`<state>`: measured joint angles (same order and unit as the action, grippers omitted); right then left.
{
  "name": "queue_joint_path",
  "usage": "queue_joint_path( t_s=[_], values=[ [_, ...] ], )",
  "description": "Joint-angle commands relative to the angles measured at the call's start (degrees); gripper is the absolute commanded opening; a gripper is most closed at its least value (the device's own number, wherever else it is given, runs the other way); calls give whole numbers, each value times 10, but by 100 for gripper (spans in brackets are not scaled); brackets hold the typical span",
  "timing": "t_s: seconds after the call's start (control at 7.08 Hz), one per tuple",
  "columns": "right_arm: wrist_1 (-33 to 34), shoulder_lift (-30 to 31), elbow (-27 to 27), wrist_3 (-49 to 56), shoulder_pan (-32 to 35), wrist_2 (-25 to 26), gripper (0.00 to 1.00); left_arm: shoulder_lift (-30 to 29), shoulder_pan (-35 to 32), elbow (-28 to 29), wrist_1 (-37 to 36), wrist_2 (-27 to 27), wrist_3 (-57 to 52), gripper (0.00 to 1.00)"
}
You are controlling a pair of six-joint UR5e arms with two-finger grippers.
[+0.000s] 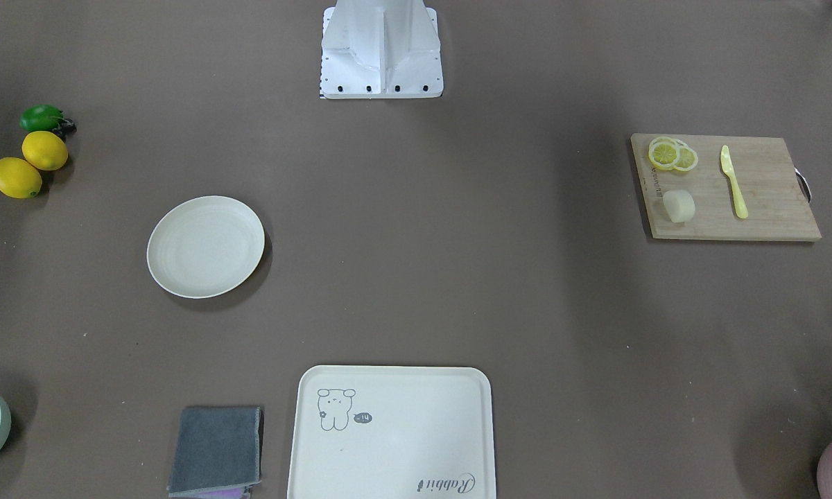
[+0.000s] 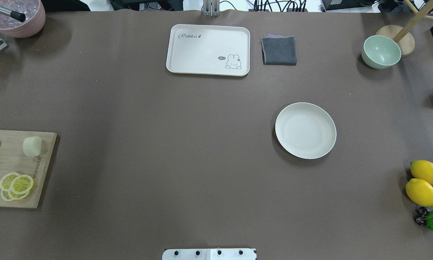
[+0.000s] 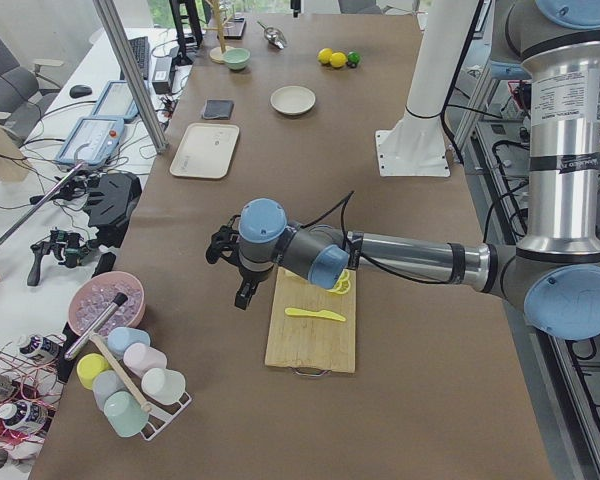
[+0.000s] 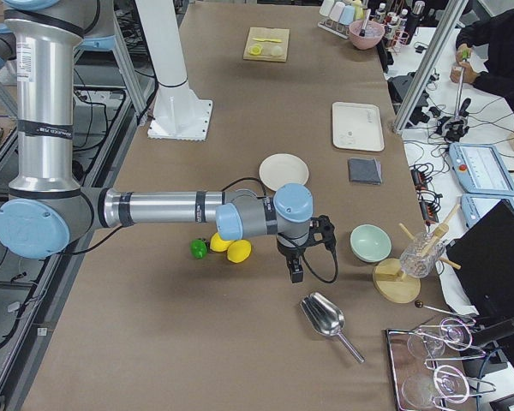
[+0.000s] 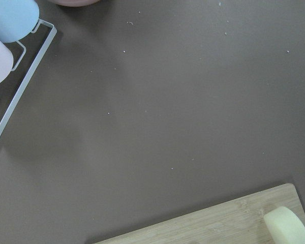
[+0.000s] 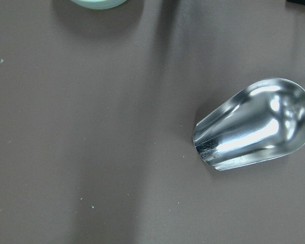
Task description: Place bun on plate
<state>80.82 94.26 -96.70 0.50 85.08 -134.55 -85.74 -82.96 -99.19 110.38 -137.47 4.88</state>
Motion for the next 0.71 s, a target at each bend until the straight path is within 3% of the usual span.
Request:
queue_joint_path(
  t_s=[0.0,0.57],
  values=[
    [0,0,-3,0,0,-1,100,4,1,7,7,-1,0,98],
    [0,7,-10,-1,0,-5,100,20,-1,-4,8,-1,13,99]
  ],
)
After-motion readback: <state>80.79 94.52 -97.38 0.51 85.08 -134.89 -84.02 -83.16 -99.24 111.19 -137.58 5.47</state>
